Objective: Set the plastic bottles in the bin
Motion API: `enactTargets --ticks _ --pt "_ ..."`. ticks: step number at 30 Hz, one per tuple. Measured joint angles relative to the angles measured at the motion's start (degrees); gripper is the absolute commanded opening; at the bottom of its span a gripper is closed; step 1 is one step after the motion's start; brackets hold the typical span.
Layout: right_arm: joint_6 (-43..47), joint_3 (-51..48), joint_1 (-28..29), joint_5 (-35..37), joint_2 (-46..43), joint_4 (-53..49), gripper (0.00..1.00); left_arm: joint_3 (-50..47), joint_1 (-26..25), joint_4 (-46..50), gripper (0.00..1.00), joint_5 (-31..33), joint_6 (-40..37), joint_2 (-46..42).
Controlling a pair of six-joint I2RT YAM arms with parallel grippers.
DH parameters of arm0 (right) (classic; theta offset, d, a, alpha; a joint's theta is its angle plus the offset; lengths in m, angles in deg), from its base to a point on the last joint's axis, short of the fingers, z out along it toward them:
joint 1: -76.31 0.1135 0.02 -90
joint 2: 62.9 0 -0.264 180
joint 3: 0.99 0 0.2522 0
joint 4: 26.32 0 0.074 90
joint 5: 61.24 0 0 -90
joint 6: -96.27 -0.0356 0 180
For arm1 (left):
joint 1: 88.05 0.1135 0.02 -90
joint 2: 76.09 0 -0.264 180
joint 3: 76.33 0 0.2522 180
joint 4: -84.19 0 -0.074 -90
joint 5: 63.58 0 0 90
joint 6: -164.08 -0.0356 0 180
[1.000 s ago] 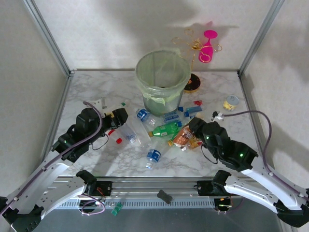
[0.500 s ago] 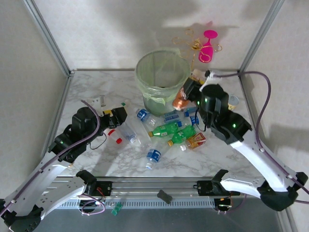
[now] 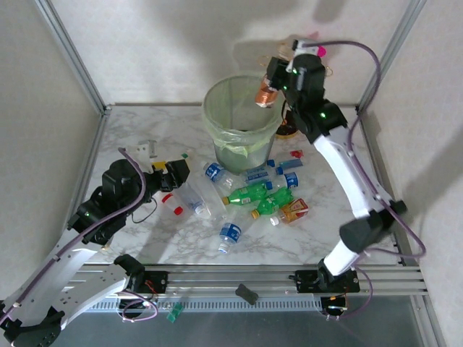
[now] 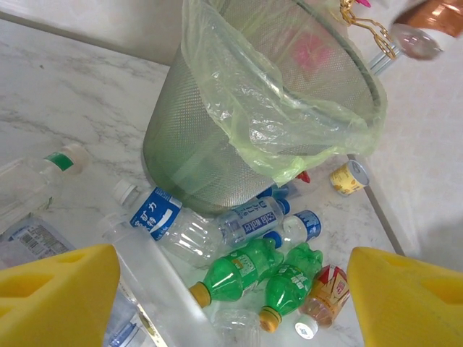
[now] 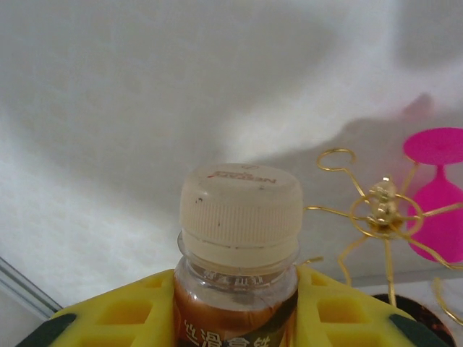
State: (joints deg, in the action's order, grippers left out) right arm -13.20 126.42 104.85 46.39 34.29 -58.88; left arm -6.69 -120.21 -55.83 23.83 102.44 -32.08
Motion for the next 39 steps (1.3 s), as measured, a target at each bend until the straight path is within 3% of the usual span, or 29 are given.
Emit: enactTargets --ticks 6,28,30,36,39 --pt "2.64 15.52 0.17 -3.87 14.58 -9.33 0.06 0.2 0.0 0.72 0.82 0.0 -0.79 -0.11" --pt "11.65 17.7 6.29 0.31 29.4 -23.54 0.04 -1.01 0.0 0.87 0.85 0.0 -1.25 -0.35" --pt "11.87 17.7 6.27 0.5 29.79 -24.09 0.07 -1.27 0.0 0.87 0.86 0.02 -1.25 -0.37" --pt "12.04 17.49 6.23 0.57 30.34 -24.37 0.36 -1.38 0.0 0.9 0.87 0.33 -1.25 -0.37" --pt "12.22 17.49 6.23 0.57 30.34 -24.3 0.43 -1.38 0.0 0.9 0.87 0.37 -1.25 -0.37"
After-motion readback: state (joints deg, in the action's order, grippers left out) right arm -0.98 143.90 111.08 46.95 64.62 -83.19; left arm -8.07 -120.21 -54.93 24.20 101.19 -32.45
